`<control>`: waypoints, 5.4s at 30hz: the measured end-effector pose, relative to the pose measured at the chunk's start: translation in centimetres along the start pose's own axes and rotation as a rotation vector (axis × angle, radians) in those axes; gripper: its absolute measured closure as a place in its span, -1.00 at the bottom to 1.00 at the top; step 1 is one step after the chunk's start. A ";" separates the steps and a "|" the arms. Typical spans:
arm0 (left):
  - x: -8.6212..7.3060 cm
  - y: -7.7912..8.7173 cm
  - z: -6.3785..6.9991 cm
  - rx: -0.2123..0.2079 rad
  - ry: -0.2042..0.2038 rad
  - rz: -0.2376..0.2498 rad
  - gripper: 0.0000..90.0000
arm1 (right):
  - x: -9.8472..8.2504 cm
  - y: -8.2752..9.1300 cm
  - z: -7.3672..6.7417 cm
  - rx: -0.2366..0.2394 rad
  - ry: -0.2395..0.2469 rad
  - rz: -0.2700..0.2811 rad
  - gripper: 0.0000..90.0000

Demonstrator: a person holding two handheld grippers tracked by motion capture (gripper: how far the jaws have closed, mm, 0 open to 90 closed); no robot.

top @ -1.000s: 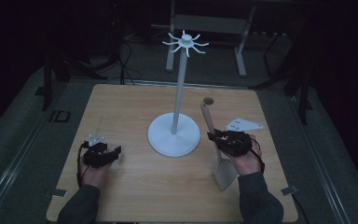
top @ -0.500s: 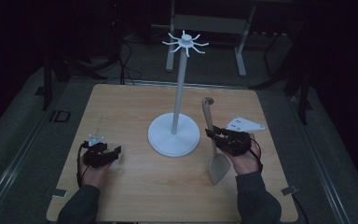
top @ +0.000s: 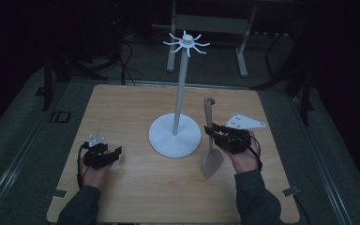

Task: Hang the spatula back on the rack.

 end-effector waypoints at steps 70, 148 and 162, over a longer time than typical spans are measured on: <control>0.0 0.0 0.0 0.001 0.007 0.006 -0.19 | 6.8 0.7 1.6 0.008 0.007 0.097 0.68; 0.0 0.0 -0.2 -0.001 0.014 0.009 -0.20 | 11.6 -0.8 3.1 0.014 0.034 0.046 0.68; 0.1 0.0 -0.2 -0.001 0.020 0.012 -0.20 | 12.4 -1.7 2.9 0.012 0.029 0.019 0.68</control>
Point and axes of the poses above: each handheld gripper's, and its own axes: y roughly backward along the jaws, x roughly out of its top, z roughly to its right, the point moved 2 cm from there along -y, roughly forward along the jaws, and after that the axes turned 1 degree about y, right-handed, at the moved point
